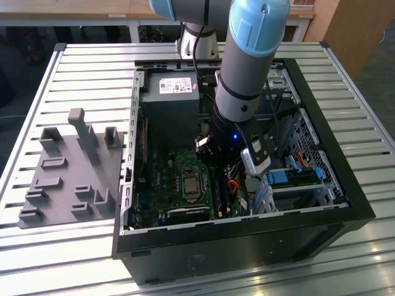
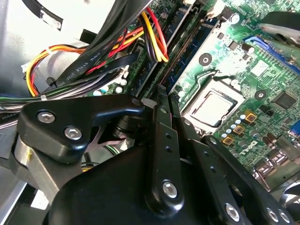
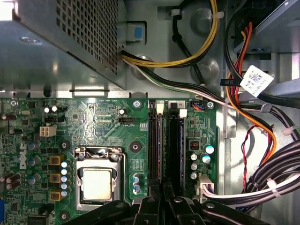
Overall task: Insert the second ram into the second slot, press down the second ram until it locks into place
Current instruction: 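Press down the second ram until it locks into place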
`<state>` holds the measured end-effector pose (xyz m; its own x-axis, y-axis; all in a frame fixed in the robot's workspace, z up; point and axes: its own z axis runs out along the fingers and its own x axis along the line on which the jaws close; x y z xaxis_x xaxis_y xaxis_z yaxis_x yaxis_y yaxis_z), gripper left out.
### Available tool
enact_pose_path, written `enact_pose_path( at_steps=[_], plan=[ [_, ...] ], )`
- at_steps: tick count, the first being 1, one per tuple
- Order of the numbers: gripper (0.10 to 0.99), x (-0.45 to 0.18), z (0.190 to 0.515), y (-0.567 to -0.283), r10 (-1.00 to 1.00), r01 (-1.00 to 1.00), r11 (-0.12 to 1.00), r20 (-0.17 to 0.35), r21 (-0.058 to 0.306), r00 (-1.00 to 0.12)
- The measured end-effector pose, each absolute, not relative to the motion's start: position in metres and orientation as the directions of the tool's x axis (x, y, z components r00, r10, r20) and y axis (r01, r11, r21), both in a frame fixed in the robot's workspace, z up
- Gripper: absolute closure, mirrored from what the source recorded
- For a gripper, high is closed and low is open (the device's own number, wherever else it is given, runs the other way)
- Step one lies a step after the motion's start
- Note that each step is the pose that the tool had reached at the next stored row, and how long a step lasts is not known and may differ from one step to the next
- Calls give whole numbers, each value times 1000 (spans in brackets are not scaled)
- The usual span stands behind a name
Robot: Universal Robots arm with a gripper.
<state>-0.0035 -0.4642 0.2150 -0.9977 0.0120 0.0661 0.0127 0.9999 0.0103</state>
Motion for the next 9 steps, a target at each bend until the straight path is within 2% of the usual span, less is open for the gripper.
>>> enact_pose_path(
  at_steps=[6, 7, 9],
  plan=[
    [937, -4, 215, -464, 12, 13, 1000, 66, 9, -998],
    [875, -4, 215, -464, 12, 13, 1000, 66, 8, -998],
    [875, -4, 215, -464, 12, 13, 1000, 66, 8, -998]
  ],
)
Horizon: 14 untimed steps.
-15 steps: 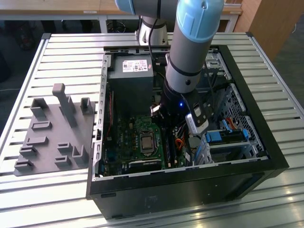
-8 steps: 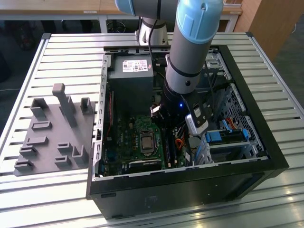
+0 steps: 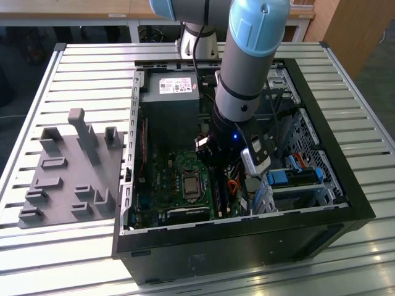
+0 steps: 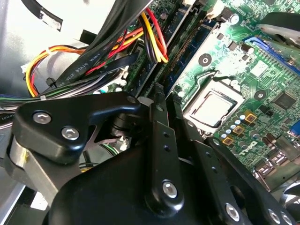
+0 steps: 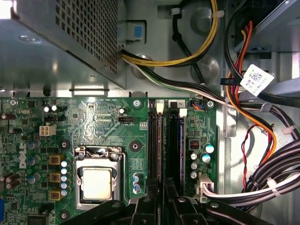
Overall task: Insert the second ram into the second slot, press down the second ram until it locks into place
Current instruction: 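Press down the second ram until it locks into place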
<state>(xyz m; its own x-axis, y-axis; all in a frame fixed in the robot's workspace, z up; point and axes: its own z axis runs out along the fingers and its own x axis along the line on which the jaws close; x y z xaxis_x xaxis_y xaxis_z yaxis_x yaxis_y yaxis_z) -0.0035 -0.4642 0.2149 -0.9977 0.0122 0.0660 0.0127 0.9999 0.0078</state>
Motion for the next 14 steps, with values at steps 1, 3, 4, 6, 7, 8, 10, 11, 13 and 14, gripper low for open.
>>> enact_pose_path(
  at_steps=[1, 3, 4, 6, 7, 8, 10, 11, 13, 14],
  plan=[
    [875, -4, 215, -464, 12, 13, 1000, 66, 8, -998],
    [875, -4, 217, -464, 12, 13, 1000, 66, 8, -998],
    [875, -4, 219, -464, 12, 13, 1000, 66, 8, -998],
    [875, -4, 223, -464, 12, 13, 1000, 66, 8, -998],
    [875, -4, 226, -464, 12, 13, 1000, 66, 8, -998],
    [875, -4, 229, -464, 12, 13, 1000, 66, 8, -998],
    [875, -4, 235, -464, 12, 13, 1000, 66, 8, -998],
    [875, -4, 236, -464, 12, 13, 1000, 66, 8, -998],
    [886, -4, 237, -464, 12, 13, 1000, 66, 8, -998],
    [953, -4, 237, -464, 12, 13, 1000, 66, 8, -998]
  ],
)
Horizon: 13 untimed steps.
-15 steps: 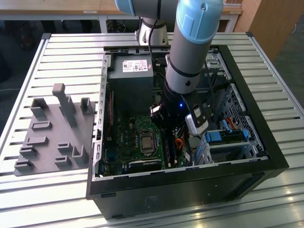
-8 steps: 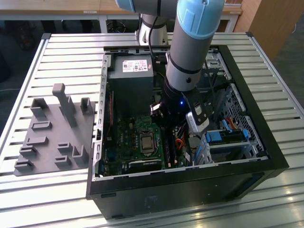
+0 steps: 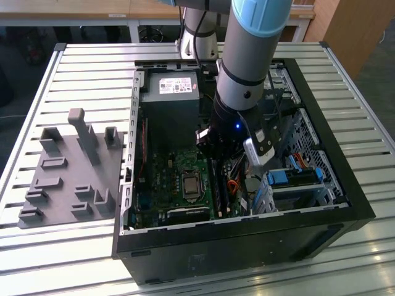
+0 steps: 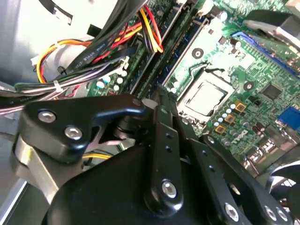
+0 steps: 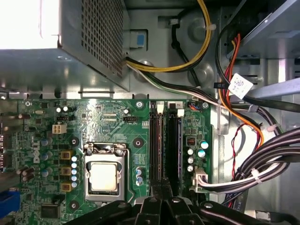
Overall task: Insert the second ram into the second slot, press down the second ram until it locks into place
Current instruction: 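Press down the second ram until it locks into place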
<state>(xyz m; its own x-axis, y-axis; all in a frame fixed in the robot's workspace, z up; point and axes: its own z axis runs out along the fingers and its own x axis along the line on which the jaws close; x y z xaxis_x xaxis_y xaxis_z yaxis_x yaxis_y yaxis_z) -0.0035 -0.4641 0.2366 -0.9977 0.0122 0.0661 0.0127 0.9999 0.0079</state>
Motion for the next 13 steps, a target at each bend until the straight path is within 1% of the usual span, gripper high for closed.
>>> enact_pose_path(
  at_steps=[1, 13],
  plan=[
    [980, -4, 237, -464, 12, 13, 1000, 66, 8, -998],
    [980, -3, 232, -464, 12, 13, 1000, 66, 8, -998]
  ],
)
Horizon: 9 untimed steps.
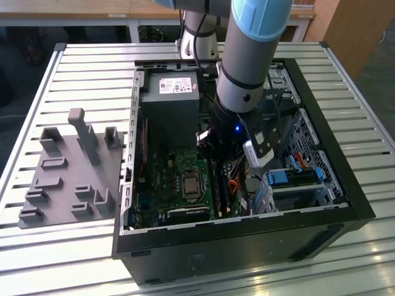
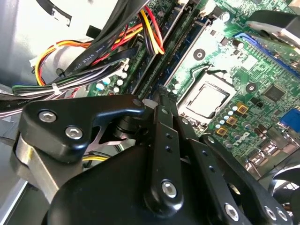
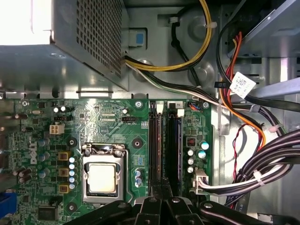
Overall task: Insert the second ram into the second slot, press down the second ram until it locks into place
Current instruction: 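Press down the second ram until it locks into place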
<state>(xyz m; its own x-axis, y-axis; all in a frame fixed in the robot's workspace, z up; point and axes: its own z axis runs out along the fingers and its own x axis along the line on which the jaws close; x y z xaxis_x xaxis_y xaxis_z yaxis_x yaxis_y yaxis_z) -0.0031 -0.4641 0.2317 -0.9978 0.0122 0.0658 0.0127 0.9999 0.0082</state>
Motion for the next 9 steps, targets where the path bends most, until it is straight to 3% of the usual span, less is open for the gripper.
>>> enact_pose_path(
  at_steps=[9],
  plan=[
    [980, -3, 225, -464, 12, 13, 1000, 66, 8, -998]
  ],
)
